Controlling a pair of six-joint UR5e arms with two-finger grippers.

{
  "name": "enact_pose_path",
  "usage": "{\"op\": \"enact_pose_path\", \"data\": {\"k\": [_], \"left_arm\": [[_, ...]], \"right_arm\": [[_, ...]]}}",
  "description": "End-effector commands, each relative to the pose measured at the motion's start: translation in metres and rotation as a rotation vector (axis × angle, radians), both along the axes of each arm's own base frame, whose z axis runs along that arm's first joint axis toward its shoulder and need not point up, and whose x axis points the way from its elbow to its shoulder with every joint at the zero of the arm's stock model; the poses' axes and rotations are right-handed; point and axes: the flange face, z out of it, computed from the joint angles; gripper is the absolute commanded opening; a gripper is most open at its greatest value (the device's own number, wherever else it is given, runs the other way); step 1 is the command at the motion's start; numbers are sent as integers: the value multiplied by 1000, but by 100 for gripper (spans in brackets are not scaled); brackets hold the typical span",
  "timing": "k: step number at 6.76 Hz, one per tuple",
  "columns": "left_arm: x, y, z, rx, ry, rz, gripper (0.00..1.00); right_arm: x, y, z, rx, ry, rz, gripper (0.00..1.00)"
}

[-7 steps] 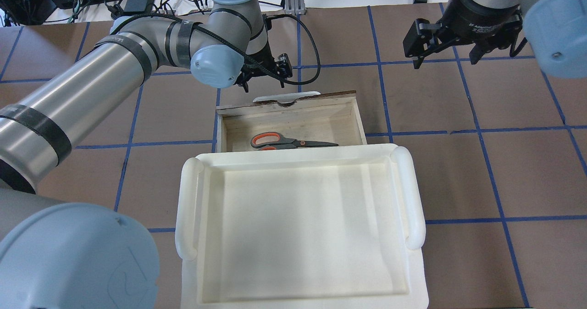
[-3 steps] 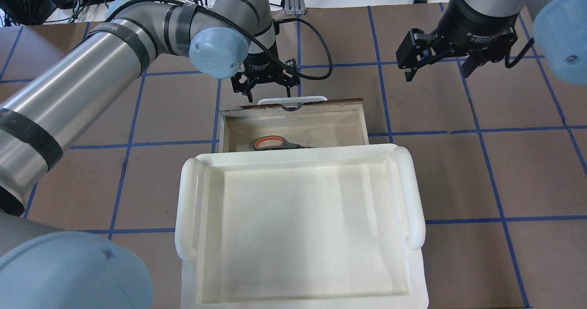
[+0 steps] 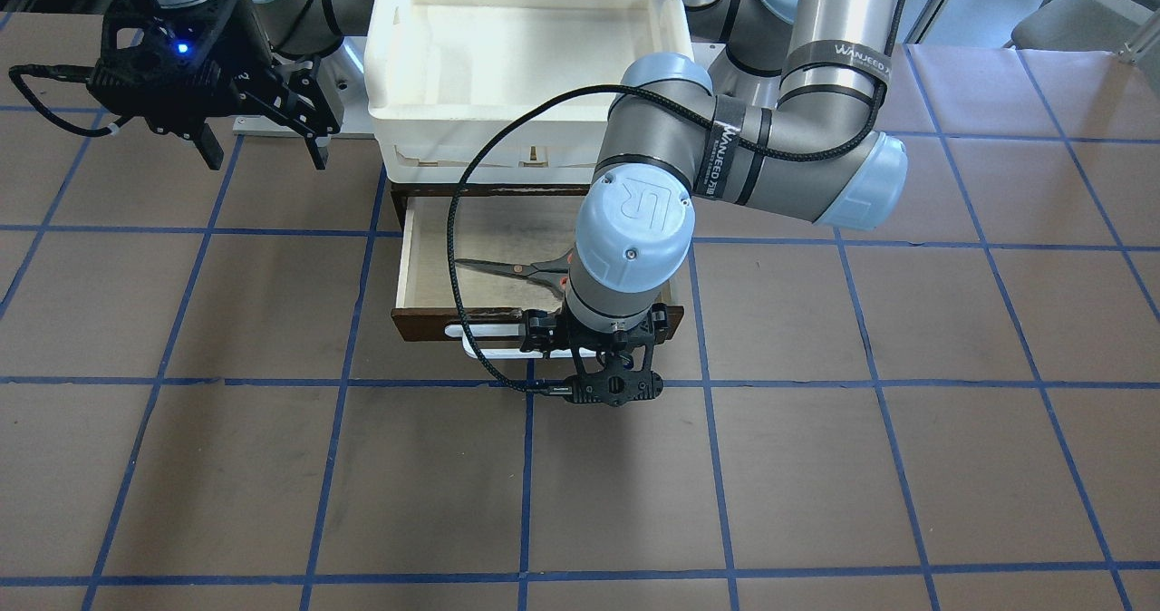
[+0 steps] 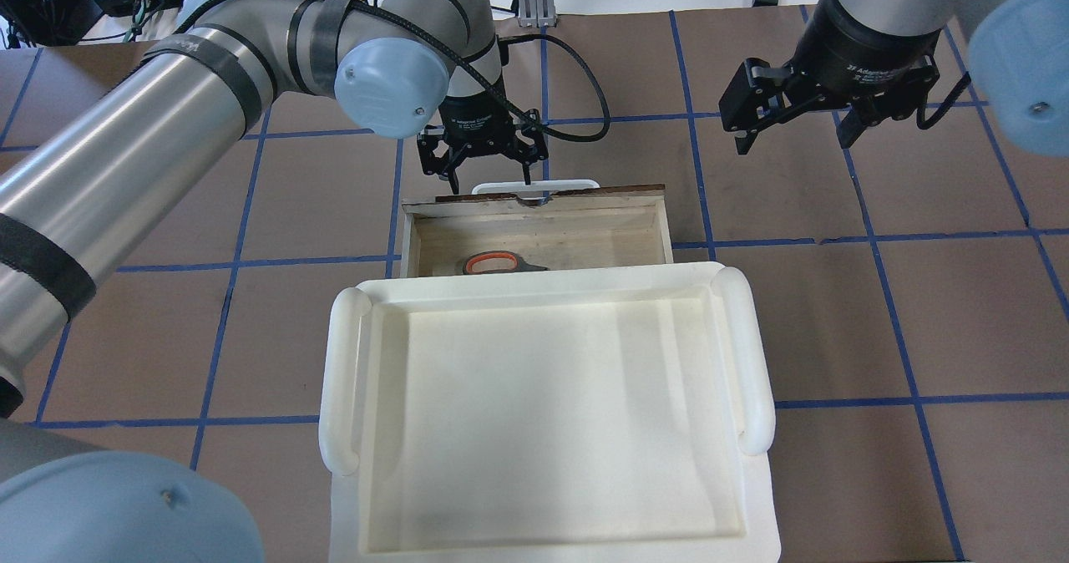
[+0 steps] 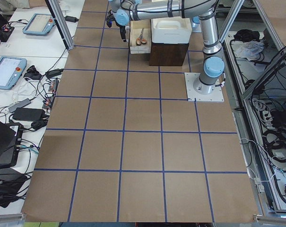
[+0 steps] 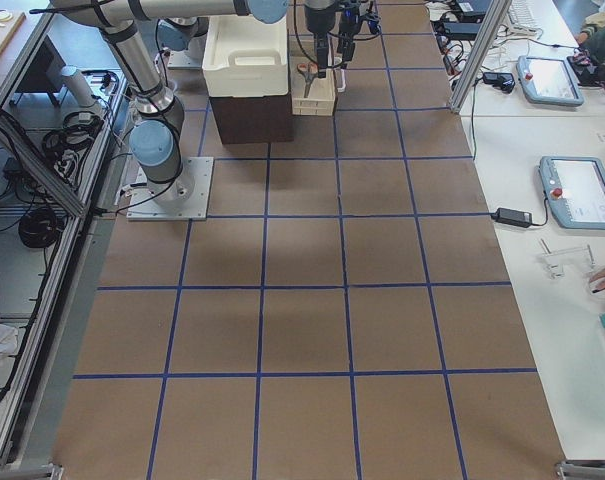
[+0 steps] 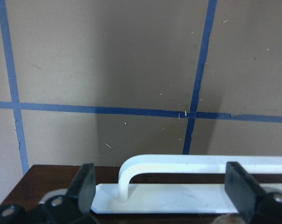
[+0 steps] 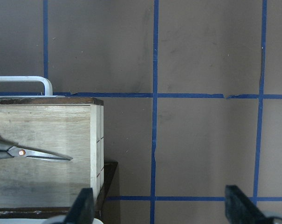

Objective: Put scissors in drawer and close it
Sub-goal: 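Move the left gripper over the drawer's white handle while the right gripper withdraws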

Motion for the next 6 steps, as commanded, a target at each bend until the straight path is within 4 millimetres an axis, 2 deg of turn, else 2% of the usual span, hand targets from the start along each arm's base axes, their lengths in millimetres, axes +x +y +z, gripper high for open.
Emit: {"op": "enact_pose_path", "data": {"k": [1,3,4,6], "left_arm": [[1,-19,17,-139,16,-10,100],[-1,-31,-13,-144,21,-9,100],[-3,-26,-29,-98,6,-3,100],[-2,-12,-35,10,-18,16,100]], "right_arm": [[2,1,0,0,-2,1,100],[2,0,-1,3,-1,3,100],[2,0,-1,1,-2,3,100],[1,0,-2,4,1,1,100]]}}
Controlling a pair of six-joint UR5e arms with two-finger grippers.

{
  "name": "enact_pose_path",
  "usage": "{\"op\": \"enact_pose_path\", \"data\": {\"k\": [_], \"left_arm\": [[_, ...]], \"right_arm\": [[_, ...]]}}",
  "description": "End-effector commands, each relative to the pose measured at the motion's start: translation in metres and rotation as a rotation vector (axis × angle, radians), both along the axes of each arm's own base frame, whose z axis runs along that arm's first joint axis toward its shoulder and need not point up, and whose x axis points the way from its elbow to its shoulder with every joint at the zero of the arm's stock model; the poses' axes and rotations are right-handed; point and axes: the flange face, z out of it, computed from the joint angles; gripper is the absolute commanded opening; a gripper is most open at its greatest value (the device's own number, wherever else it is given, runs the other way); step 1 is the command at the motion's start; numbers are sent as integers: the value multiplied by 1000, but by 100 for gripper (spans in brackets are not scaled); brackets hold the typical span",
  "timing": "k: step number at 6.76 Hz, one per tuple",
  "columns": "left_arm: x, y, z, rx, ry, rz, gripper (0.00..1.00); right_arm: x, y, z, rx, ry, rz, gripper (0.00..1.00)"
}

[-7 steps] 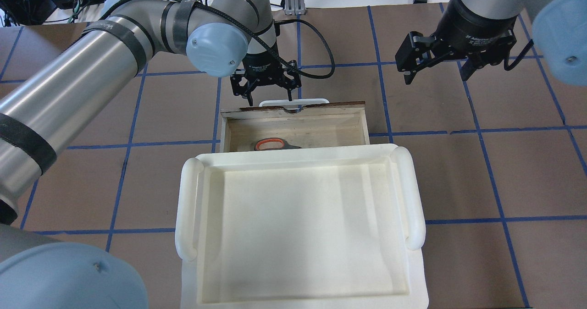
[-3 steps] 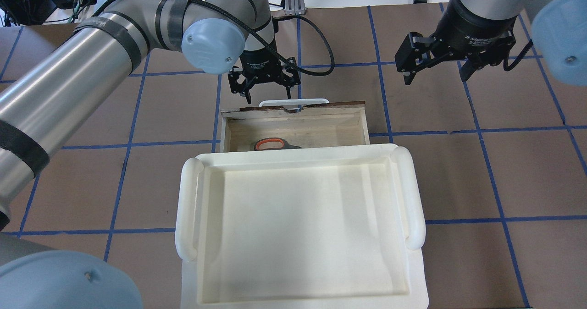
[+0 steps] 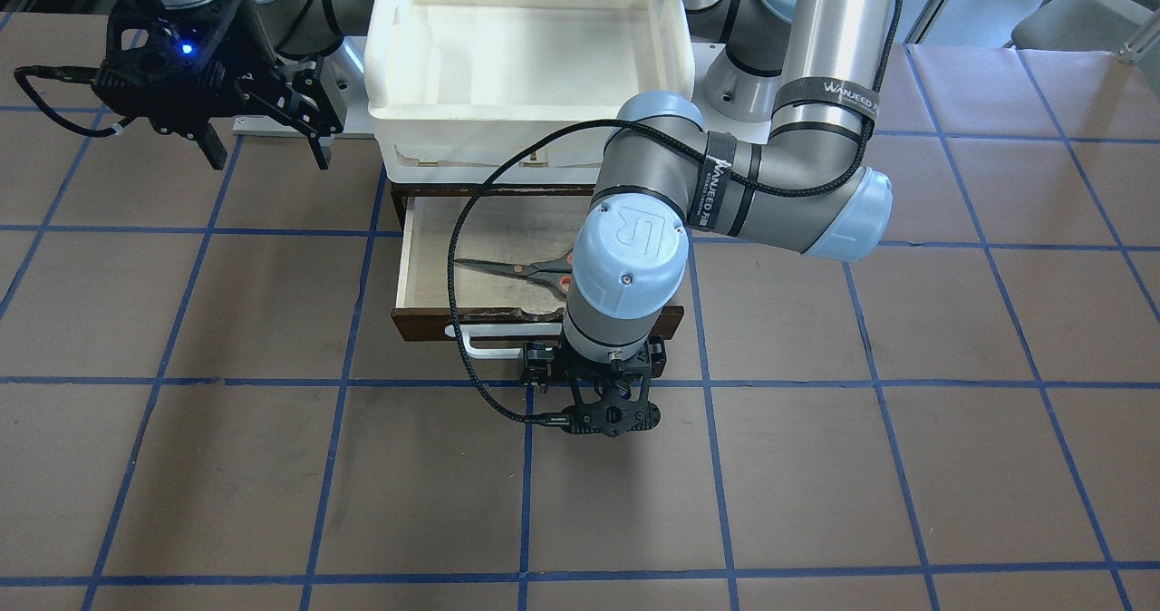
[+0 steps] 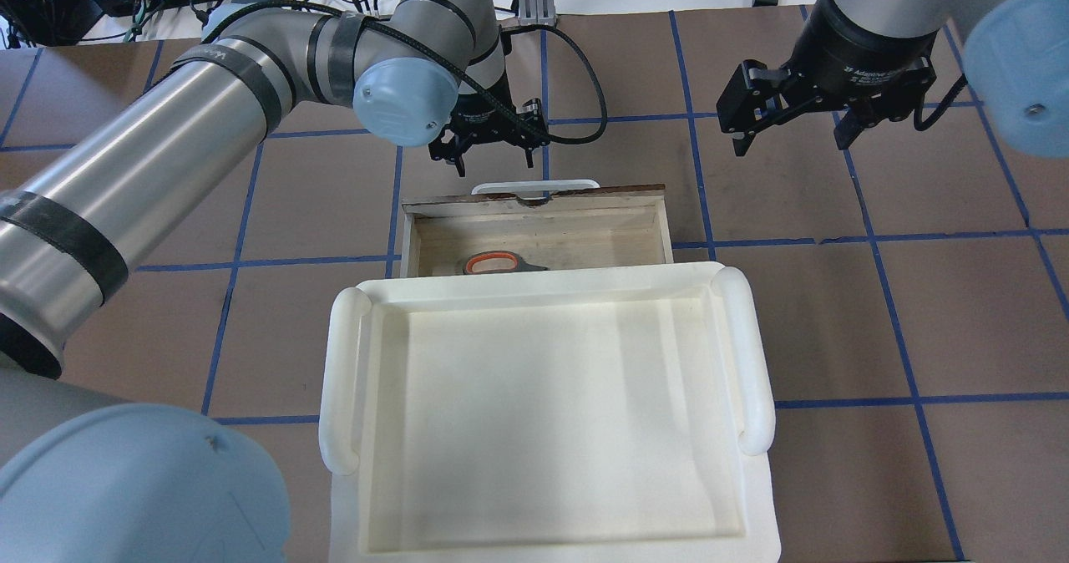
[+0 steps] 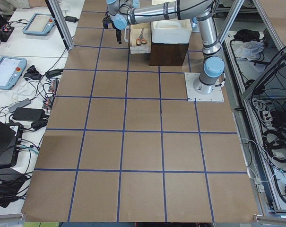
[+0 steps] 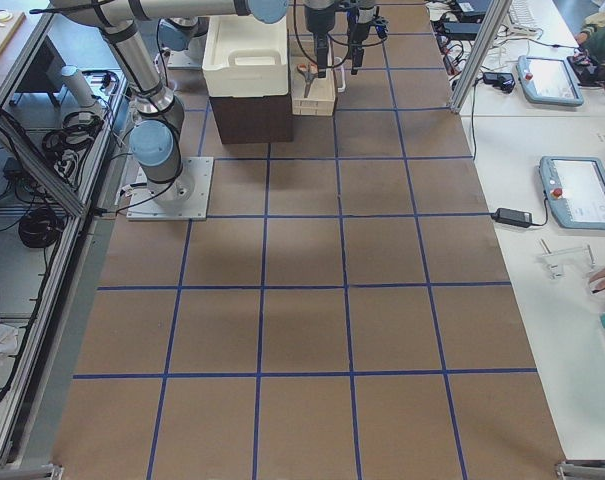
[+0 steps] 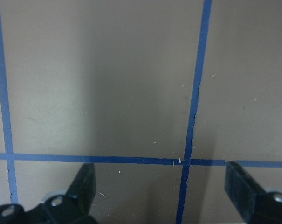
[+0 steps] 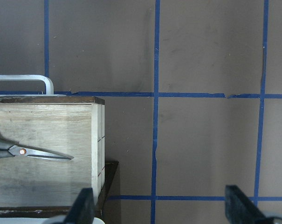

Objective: Put scissors in drawer and close it
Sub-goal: 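Push the drawer front away from the robot with the left gripper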

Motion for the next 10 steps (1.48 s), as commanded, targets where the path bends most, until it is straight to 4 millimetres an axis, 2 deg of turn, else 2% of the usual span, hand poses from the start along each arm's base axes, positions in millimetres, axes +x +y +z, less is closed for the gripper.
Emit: {"op": "enact_pose_path", "data": {"k": [1,2,10], "left_arm": [[-1,10,0,61,-6,38,100],[-1,14,8,64,1,38,100],[0,40,-4,247,-31,44,100]], "right_arm": [[0,-1,-1,-2,-3,0,100],[0,-1,-1,1,-2,0,100],[0,-1,-1,1,0,-3,100]]}}
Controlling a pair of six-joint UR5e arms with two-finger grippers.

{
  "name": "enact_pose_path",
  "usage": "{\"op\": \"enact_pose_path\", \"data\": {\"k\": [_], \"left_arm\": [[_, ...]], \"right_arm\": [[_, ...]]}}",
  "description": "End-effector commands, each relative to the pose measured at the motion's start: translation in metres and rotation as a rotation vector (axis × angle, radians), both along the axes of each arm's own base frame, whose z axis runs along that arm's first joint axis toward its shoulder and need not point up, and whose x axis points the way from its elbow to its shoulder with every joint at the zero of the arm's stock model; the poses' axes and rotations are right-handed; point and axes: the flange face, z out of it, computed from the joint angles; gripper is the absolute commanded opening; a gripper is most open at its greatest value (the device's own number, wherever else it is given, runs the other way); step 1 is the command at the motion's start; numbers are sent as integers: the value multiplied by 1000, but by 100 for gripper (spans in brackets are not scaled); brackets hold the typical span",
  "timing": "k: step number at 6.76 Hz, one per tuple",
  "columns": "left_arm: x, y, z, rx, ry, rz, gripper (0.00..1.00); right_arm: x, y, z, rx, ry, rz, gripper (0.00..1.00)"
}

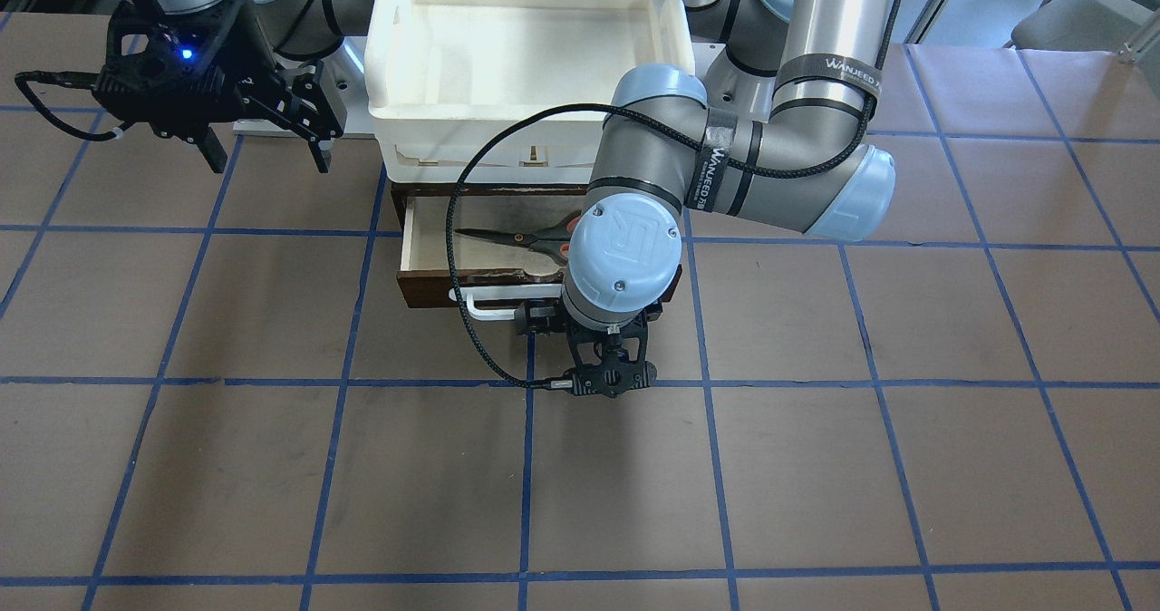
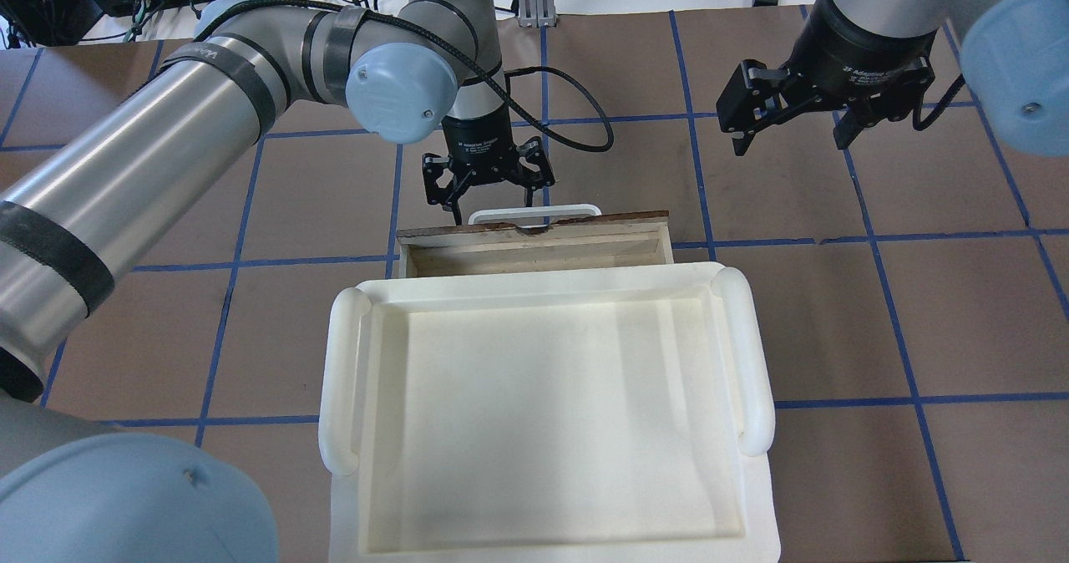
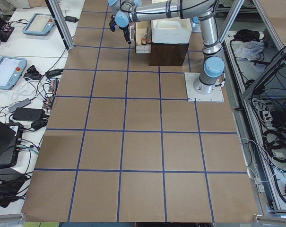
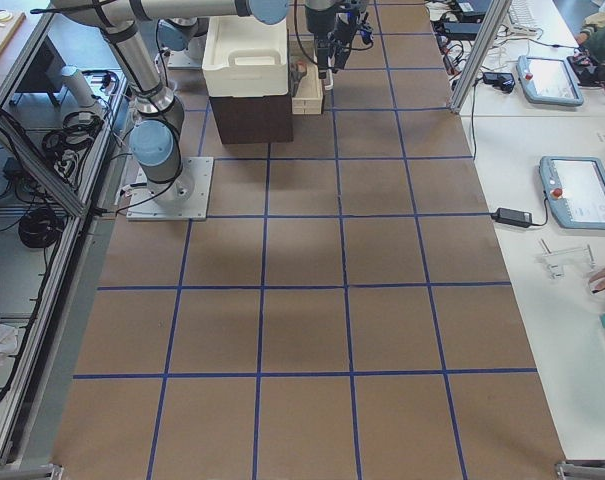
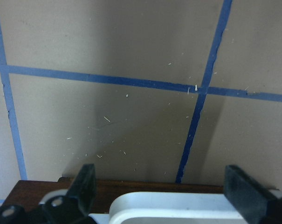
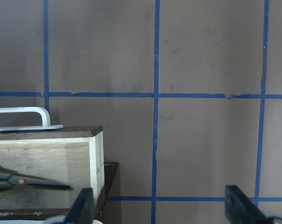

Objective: Put scissors in drawer and close it
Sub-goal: 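Push the drawer front away from the robot with the left gripper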

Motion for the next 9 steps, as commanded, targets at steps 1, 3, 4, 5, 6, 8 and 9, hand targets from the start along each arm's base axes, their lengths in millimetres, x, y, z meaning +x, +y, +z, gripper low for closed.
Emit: {"op": "enact_pose_path", "data": {"k": [1,3,4,5,6,8,9], "left_arm": [[0,6,-4,50,-2,3,100],[0,17,-5,123,-6,8,100],[2,22,-7,161,-19,8,100],[1,27,-9,187,-28,4,100],[-2,32,-8,191,-28,-3,100],[-4,43,-20,225,-41,14,100],[-3,44,-22,229,-48,15,100]], "right_arm": [[-1,1,0,1,2,-2,100],[0,0,-1,4,2,-4,100],[0,-1,-2,6,2,-2,100],[0,-1,-3,9,1,-2,100],[0,-1,-3,10,-1,-5,100],[1,-2,-3,3,-2,0,100],[1,-2,-4,10,-2,-3,100]]}}
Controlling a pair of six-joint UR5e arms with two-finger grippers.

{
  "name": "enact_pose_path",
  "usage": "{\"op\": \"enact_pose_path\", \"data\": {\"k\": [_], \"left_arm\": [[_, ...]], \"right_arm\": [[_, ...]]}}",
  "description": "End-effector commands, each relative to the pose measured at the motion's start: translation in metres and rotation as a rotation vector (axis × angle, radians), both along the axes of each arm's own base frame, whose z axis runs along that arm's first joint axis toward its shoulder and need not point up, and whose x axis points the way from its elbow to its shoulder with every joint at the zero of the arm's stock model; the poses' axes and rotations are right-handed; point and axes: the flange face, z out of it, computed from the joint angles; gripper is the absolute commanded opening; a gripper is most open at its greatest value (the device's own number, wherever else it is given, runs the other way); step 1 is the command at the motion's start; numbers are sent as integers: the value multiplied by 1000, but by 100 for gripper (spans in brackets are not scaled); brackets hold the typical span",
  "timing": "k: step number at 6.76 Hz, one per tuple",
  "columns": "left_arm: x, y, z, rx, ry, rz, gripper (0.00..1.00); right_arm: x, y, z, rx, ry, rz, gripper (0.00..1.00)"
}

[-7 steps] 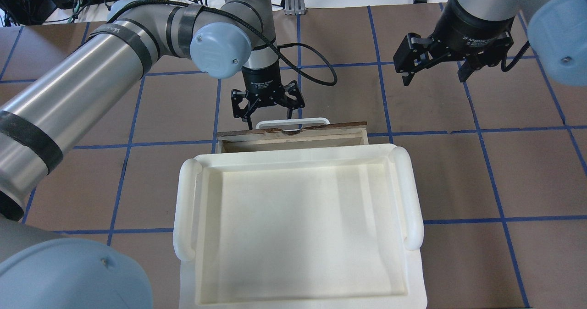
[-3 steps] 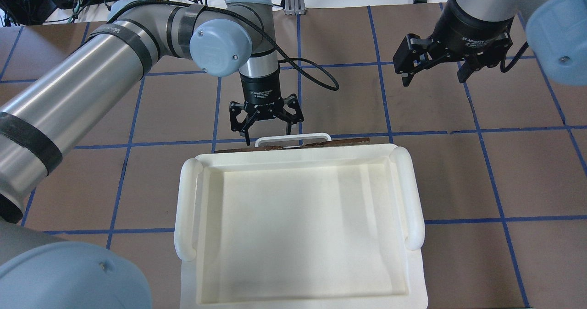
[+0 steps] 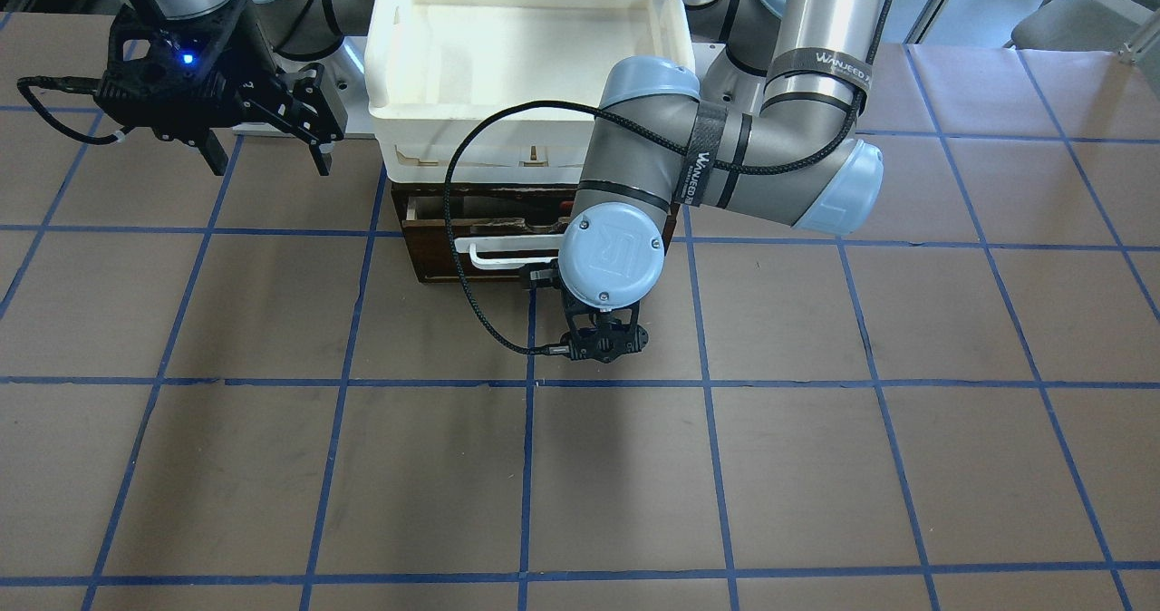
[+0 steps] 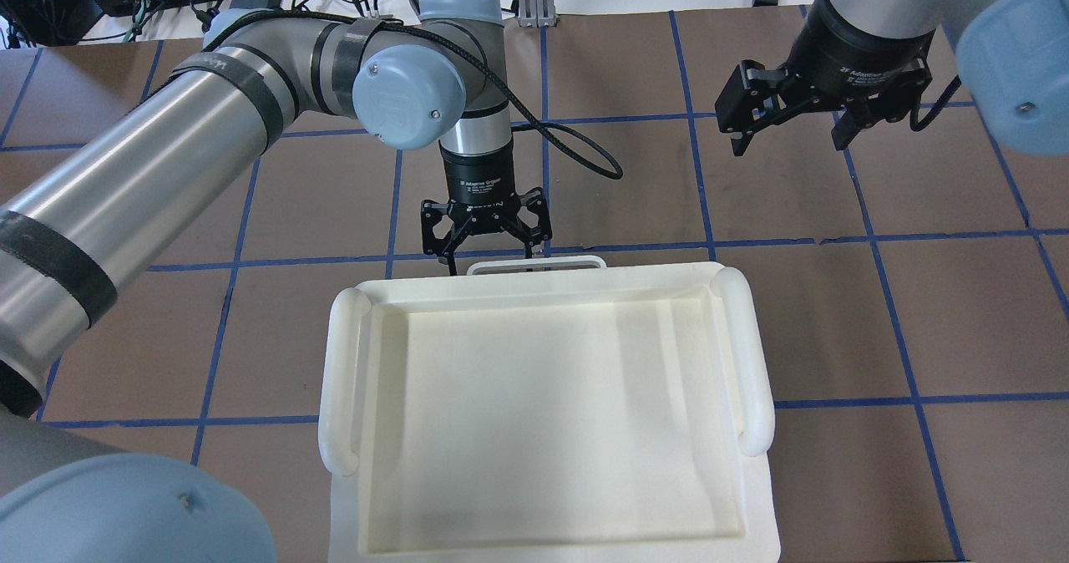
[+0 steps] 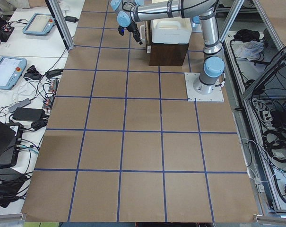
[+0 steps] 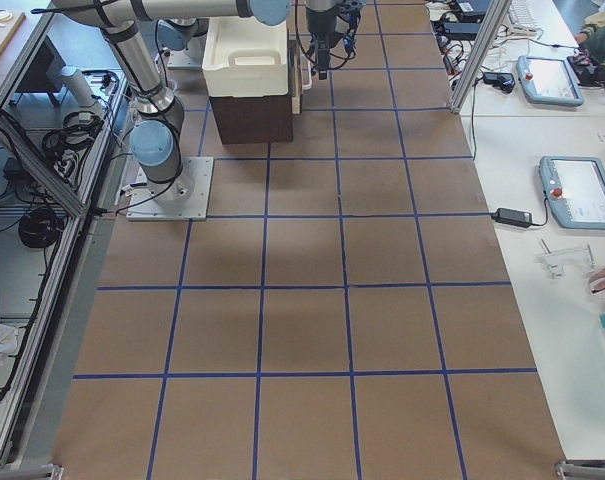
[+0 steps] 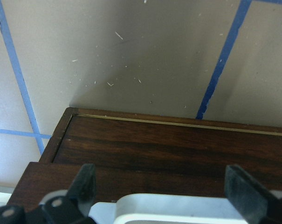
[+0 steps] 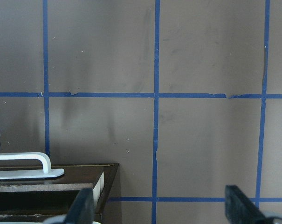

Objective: Put scissors in drawer and close it
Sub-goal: 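Push the drawer front away from the robot with the left gripper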

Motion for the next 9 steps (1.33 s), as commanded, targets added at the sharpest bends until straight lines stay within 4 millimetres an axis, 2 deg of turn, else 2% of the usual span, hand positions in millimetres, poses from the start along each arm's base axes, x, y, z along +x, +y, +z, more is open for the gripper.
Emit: {"op": "enact_pose_path", "data": {"k": [1,9], "left_arm": [[1,4,-5,14,-9,5,100],[0,15,-14,80,-90,98,100]], "right_arm": [[0,0,-1,5,-1,-1,100],[0,-1,0,-2,1,3,100]]}}
